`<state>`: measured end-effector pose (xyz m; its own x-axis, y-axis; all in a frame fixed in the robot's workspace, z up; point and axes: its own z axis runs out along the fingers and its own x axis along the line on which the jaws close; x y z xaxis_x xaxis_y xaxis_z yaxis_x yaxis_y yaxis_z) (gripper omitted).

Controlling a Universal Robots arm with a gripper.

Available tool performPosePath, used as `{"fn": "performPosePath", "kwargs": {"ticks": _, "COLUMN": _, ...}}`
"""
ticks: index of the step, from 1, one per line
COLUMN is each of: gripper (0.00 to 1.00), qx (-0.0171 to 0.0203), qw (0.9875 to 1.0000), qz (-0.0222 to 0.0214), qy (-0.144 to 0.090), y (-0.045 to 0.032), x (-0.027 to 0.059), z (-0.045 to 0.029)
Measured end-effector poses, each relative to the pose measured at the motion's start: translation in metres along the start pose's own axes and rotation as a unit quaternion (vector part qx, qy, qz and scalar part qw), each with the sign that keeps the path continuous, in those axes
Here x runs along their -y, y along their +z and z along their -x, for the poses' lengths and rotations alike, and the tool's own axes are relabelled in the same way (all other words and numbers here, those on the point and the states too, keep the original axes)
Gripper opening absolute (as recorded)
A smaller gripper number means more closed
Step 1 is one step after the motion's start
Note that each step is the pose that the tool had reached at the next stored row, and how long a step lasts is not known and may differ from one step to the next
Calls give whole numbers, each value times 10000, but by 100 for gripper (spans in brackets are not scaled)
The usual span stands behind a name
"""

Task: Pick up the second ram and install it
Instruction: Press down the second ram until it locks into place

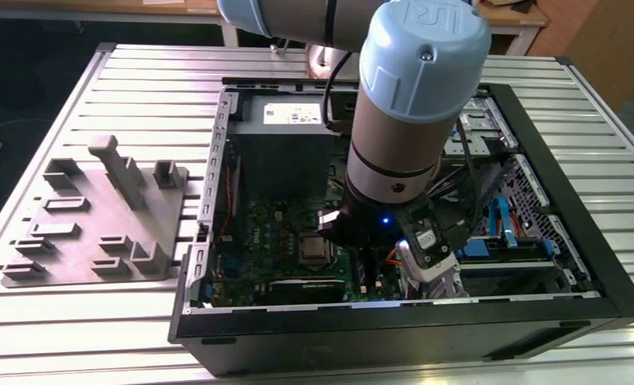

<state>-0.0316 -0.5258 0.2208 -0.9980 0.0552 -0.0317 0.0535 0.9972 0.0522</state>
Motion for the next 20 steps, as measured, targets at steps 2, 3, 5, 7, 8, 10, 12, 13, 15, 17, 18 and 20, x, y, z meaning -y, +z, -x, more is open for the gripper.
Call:
{"fn": "performPosePath", "kwargs": {"ticks": 2, "gripper": 11, "qx": 0, "qw": 10000, "qz": 1, "qy": 0, "y": 0, "x": 0, "z": 0}}
{"fn": "performPosePath", "kwargs": {"ticks": 3, "gripper": 11, "qx": 0, "qw": 10000, "qz": 3, "qy": 0, "y": 3, "x": 0, "z": 0}}
{"fn": "performPosePath", "kwargs": {"ticks": 5, "gripper": 11, "qx": 0, "qw": 10000, "qz": 1, "qy": 0, "y": 15, "x": 1, "z": 0}}
{"fn": "performPosePath", "kwargs": {"ticks": 7, "gripper": 11, "qx": 0, "qw": 10000, "qz": 2, "qy": 0, "y": 24, "x": 1, "z": -1}}
{"fn": "performPosePath", "kwargs": {"ticks": 8, "gripper": 11, "qx": 0, "qw": 10000, "qz": 3, "qy": 0, "y": 25, "x": 1, "z": -1}}
{"fn": "performPosePath", "kwargs": {"ticks": 10, "gripper": 11, "qx": 0, "qw": 10000, "qz": 4, "qy": 0, "y": 27, "x": 1, "z": -1}}
{"fn": "performPosePath", "kwargs": {"ticks": 12, "gripper": 11, "qx": 0, "qw": 10000, "qz": 4, "qy": 0, "y": 27, "x": 1, "z": -1}}
{"fn": "performPosePath", "kwargs": {"ticks": 13, "gripper": 11, "qx": 0, "qw": 10000, "qz": 4, "qy": 0, "y": 28, "x": 1, "z": -1}}
{"fn": "performPosePath", "kwargs": {"ticks": 15, "gripper": 11, "qx": 0, "qw": 10000, "qz": 5, "qy": 0, "y": 36, "x": 2, "z": -1}}
{"fn": "performPosePath", "kwargs": {"ticks": 17, "gripper": 11, "qx": 0, "qw": 10000, "qz": 5, "qy": 1, "y": 39, "x": 3, "z": -1}}
{"fn": "performPosePath", "kwargs": {"ticks": 18, "gripper": 11, "qx": 0, "qw": 10000, "qz": 4, "qy": 0, "y": 39, "x": 3, "z": -1}}
{"fn": "performPosePath", "kwargs": {"ticks": 20, "gripper": 11, "qx": 0, "qw": 10000, "qz": 5, "qy": 1, "y": 40, "x": 2, "z": -1}}
